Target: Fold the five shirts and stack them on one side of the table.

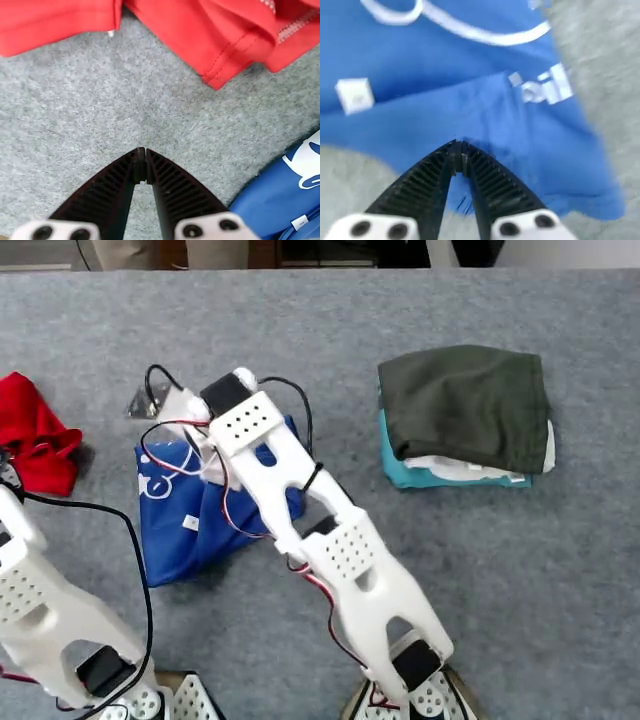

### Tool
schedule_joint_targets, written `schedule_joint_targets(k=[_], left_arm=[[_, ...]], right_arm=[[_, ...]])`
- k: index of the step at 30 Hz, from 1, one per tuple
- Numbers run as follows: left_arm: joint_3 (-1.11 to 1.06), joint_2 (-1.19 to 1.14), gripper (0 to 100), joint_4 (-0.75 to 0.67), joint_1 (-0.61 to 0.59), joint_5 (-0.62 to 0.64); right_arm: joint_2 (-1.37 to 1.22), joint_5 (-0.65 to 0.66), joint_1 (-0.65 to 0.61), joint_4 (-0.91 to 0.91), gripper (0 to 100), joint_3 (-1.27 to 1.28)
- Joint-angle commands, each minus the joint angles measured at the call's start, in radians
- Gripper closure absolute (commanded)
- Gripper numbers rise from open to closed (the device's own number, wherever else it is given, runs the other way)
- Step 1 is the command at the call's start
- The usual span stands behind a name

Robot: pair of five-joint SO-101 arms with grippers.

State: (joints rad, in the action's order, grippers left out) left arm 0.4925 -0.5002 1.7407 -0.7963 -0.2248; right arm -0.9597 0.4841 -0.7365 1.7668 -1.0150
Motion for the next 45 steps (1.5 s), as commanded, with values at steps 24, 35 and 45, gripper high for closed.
schedule_joint_targets(k=[24,35,45], left_arm=[[0.005,0.022,98,-0.006,-0.020,-0.006],[0.005,0.013,98,-0.006,-0.011,-0.006],[0.005,0.013,98,-0.021,-0.018,-0.006]], right_arm=[[0.199,0.068,-0.074,-0.580,99.7,0.341],[0.219,0.075,-0.068,0.017,99.7,0.220],[0.415,0.135,-0.019,-0.049,99.7,0.509]])
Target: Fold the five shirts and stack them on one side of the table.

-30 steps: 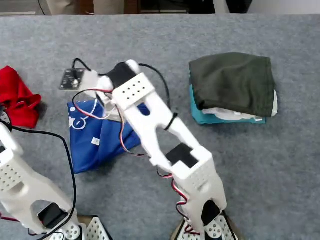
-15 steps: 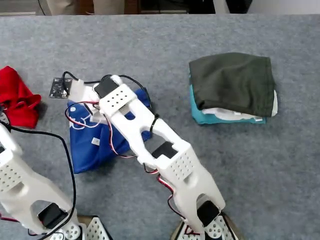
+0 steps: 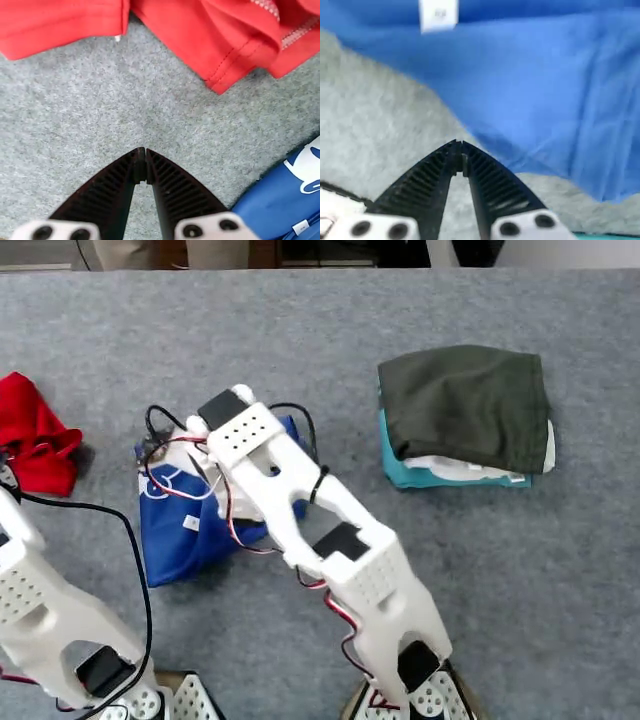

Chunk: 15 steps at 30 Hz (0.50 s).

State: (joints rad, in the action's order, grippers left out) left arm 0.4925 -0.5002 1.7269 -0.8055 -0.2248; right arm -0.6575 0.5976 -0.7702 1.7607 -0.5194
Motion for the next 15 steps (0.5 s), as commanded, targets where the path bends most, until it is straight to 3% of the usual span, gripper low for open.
schedule_joint_targets(k=[1,9,15], left_arm=[[0.005,0.013,98,-0.008,-0.009,-0.006],[-0.029,0.084,98,0.015,-0.009,-0.002],[-0.153,0.124,98,-0.052,-0.003,-0.005]], right_arm=[[0.125,0.017,0.015,-0.092,99.7,-0.002],[0.012,0.015,0.002,-0.589,99.7,-0.082],[-0.117,0.017,-0.031,-0.667,99.7,-0.084]])
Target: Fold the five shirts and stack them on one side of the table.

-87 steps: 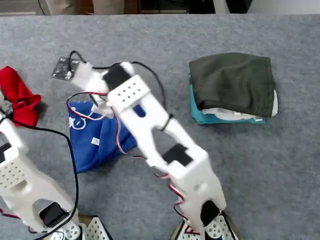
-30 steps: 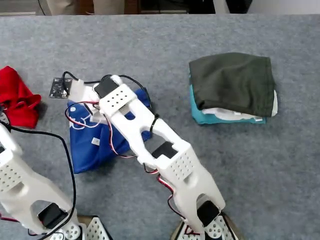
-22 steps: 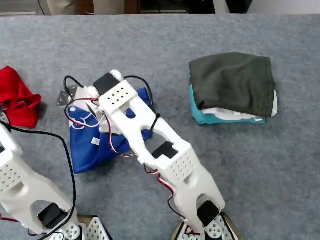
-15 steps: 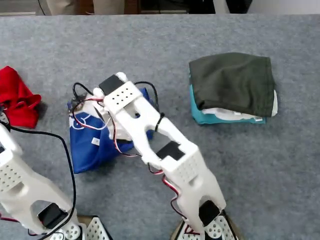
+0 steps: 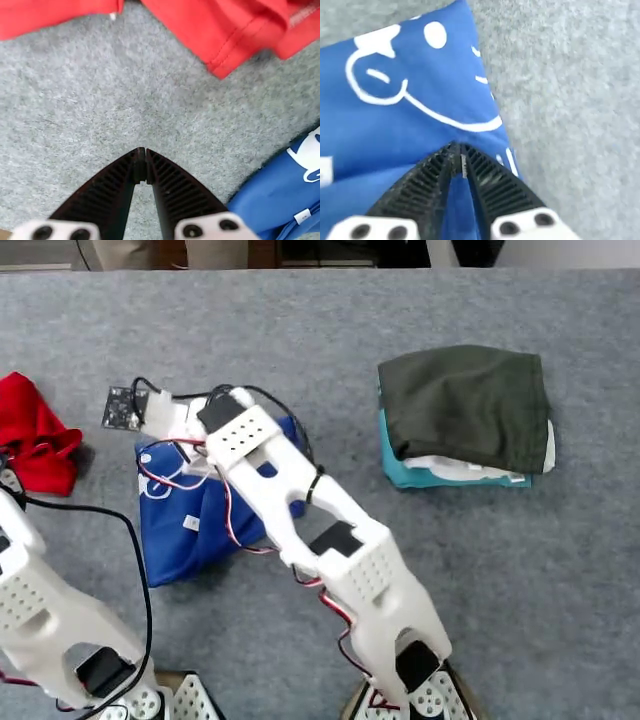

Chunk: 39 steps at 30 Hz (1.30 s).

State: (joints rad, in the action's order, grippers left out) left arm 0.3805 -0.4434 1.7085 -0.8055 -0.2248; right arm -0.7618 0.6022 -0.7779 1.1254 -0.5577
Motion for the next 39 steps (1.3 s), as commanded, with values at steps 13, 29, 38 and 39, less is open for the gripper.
schedule_joint_targets(k=[13,29,38,39], left_arm=[[-0.256,0.217,98,-0.158,0.032,-0.008],[-0.316,0.265,98,-0.150,0.066,-0.006],[-0.318,0.265,98,-0.149,0.058,-0.006],[-0.318,0.265,98,-0.149,0.049,-0.006]], right_arm=[[0.012,0.018,0.027,0.594,99.7,-0.214],[0.197,0.028,0.097,0.583,99.7,-0.001],[0.073,0.026,0.028,0.043,99.7,-0.045],[0.051,0.026,0.022,0.006,99.7,-0.045]])
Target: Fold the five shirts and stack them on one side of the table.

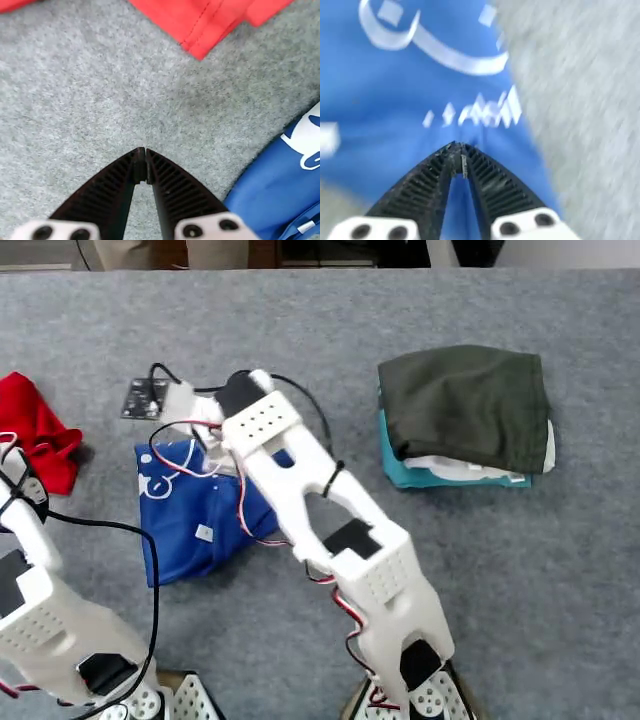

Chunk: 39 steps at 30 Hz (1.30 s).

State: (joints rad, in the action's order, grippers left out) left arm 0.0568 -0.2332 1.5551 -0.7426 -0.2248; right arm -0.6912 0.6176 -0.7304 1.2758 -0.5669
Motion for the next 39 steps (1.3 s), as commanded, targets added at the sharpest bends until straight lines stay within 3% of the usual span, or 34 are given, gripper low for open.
schedule_joint_targets(k=[1,7,20,23,28,33,39], left_arm=[[0.006,0.054,98,0.002,-0.020,-0.006],[0.008,0.054,98,-0.005,-0.061,-0.008],[0.017,0.054,98,-0.005,-0.054,-0.009],[0.017,0.054,98,-0.005,-0.060,-0.009],[0.009,0.054,98,-0.005,-0.064,-0.009],[0.012,0.054,98,-0.005,-0.084,-0.009],[0.012,0.054,98,-0.005,-0.074,-0.026]], right_arm=[[-0.036,0.011,-0.030,-0.161,99.7,-0.036],[-0.056,0.011,-0.028,-0.084,99.7,-0.079],[-0.077,0.021,0.076,0.353,99.7,-0.122],[-0.077,0.103,0.076,0.520,99.7,-0.111],[0.082,0.112,0.151,0.512,99.7,0.065],[0.363,0.256,0.174,0.494,99.7,0.280],[0.426,0.161,0.120,0.075,99.7,0.311]])
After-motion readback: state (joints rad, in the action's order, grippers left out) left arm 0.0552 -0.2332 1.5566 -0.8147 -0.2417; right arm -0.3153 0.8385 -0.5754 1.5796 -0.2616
